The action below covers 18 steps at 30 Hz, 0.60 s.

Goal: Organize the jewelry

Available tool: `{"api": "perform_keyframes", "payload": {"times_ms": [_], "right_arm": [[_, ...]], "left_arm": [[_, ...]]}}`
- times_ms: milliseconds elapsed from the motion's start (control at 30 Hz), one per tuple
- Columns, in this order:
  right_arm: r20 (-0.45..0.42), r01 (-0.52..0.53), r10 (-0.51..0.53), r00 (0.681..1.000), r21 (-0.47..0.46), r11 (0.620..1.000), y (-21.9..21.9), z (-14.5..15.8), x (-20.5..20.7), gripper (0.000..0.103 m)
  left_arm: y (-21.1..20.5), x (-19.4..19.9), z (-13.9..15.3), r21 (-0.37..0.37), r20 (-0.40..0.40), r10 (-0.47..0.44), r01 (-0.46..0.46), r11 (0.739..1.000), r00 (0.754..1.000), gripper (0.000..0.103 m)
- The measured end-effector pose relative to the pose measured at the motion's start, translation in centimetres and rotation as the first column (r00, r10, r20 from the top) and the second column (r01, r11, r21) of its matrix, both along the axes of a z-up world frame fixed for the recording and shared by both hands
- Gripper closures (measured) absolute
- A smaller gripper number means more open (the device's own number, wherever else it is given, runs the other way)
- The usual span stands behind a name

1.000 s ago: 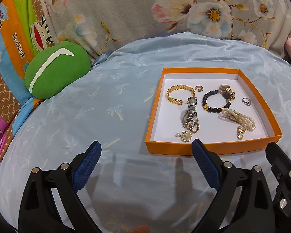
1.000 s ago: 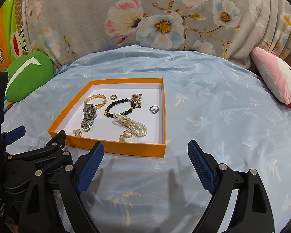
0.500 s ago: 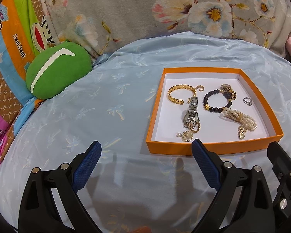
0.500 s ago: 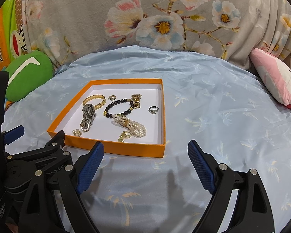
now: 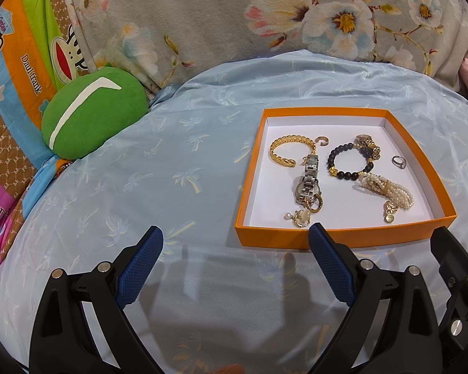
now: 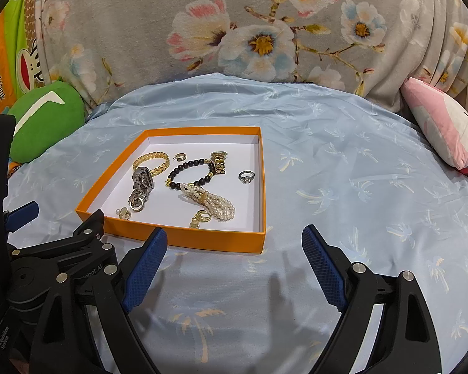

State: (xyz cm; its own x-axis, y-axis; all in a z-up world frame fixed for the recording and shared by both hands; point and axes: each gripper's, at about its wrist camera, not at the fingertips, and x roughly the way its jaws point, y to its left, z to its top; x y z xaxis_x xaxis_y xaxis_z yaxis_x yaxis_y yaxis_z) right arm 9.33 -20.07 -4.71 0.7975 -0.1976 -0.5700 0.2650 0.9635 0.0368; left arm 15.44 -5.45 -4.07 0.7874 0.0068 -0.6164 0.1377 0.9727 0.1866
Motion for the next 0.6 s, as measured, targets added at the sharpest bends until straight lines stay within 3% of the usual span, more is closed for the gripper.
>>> {"api": "perform_keyframes", "payload": {"times_ms": [600], "right_arm": [[0.000, 0.000, 0.000, 1.000, -0.001, 1.000, -0.03, 0.00, 0.01, 0.017]], "left_arm": [[0.03, 0.04, -0.02, 0.001, 0.000, -0.001, 0.001, 1.000, 1.000, 0.011]]}}
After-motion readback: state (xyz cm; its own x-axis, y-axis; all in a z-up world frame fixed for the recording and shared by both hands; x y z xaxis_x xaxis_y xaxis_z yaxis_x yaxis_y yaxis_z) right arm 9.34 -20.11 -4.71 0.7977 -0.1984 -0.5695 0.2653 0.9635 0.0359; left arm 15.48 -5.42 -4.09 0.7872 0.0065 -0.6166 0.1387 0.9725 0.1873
